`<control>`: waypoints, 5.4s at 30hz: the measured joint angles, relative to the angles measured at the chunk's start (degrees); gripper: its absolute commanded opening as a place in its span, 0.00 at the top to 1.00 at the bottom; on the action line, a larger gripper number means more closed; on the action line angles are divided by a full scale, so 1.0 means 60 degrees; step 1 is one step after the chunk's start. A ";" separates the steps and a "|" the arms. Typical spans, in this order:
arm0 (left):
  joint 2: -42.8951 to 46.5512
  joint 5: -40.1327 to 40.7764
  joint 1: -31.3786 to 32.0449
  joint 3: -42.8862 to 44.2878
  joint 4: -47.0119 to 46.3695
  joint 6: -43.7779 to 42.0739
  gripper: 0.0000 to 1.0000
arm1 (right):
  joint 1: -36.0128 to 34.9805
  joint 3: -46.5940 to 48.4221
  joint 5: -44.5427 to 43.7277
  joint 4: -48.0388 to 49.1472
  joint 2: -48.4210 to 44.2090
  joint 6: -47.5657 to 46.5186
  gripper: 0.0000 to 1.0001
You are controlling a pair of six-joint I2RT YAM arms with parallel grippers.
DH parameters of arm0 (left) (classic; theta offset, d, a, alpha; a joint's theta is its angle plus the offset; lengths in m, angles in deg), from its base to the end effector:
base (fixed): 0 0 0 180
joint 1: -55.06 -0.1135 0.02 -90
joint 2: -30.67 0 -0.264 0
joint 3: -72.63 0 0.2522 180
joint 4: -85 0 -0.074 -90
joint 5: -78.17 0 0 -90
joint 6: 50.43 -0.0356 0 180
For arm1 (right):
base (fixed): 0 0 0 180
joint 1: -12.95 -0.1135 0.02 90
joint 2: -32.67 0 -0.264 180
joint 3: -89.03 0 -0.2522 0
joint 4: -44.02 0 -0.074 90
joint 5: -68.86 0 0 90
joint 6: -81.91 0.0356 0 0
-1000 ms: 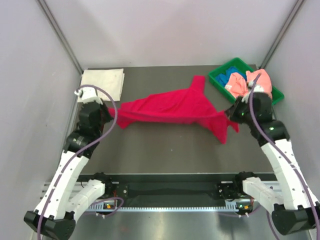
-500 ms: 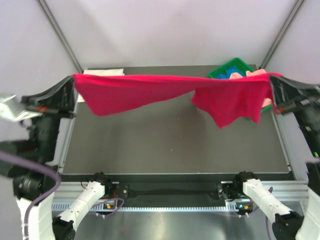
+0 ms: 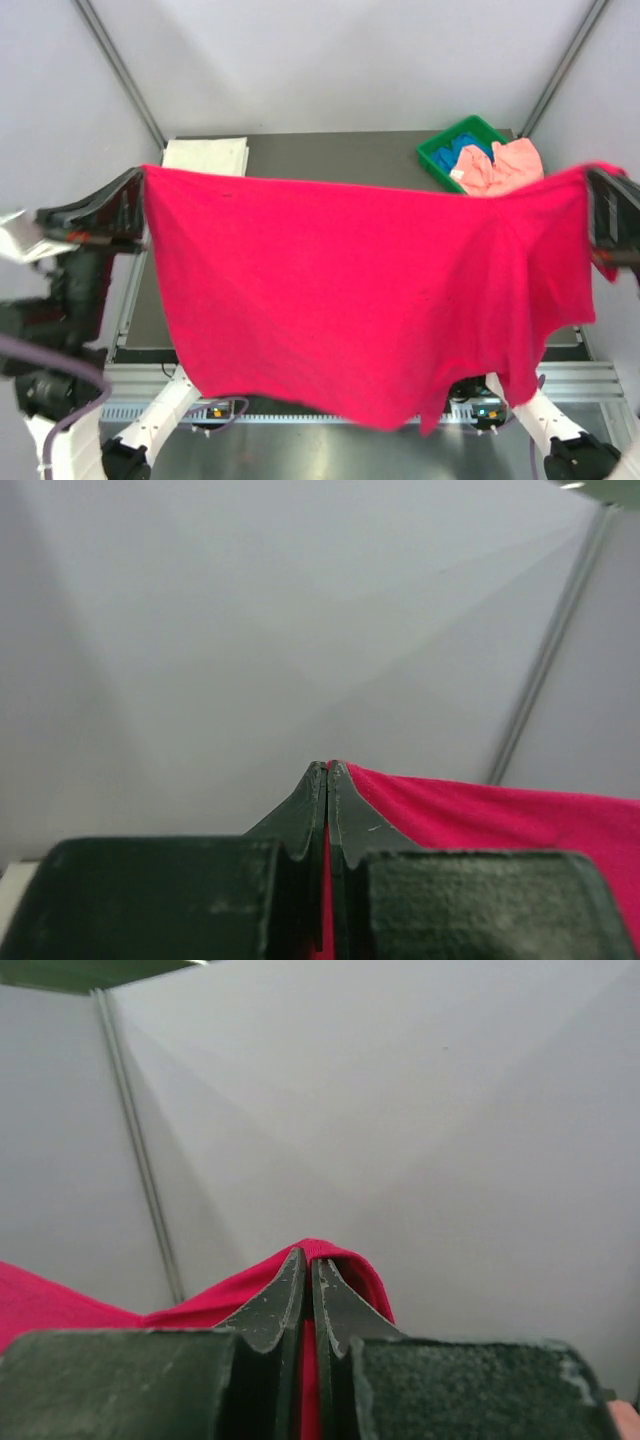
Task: Fold and stack the t-shirts
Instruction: Flatten the tshirt out
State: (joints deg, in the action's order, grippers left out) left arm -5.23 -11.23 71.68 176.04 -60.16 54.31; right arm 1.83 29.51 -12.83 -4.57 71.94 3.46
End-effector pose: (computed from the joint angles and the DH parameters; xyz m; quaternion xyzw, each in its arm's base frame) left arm -0.0048 0.0018 0.5605 0.0033 0.4797 -0.2347 0.8455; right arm -0.0538 -0.0053 0.5887 -0.0618 0.4790 0.2061 0.8510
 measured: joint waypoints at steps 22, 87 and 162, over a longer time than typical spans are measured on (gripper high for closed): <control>-0.8674 0.3603 -0.1942 -0.5144 -0.1854 -0.0736 1.00 | -0.0197 -0.2856 0.1432 0.5708 1.3245 -0.0328 1.00; -1.5730 0.3901 -0.3468 0.2229 -0.2929 -0.3198 0.93 | -0.0284 0.2608 -0.0958 0.3978 1.6356 0.0747 0.59; -0.8776 0.5519 -0.4506 -0.5264 0.4572 0.8885 0.46 | -0.2390 -0.8925 -0.2903 -0.1869 0.5697 0.9129 0.66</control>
State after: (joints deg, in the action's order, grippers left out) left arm -57.89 21.88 44.64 144.46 -32.73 107.62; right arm -12.51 -24.04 -30.25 -15.79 106.12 58.24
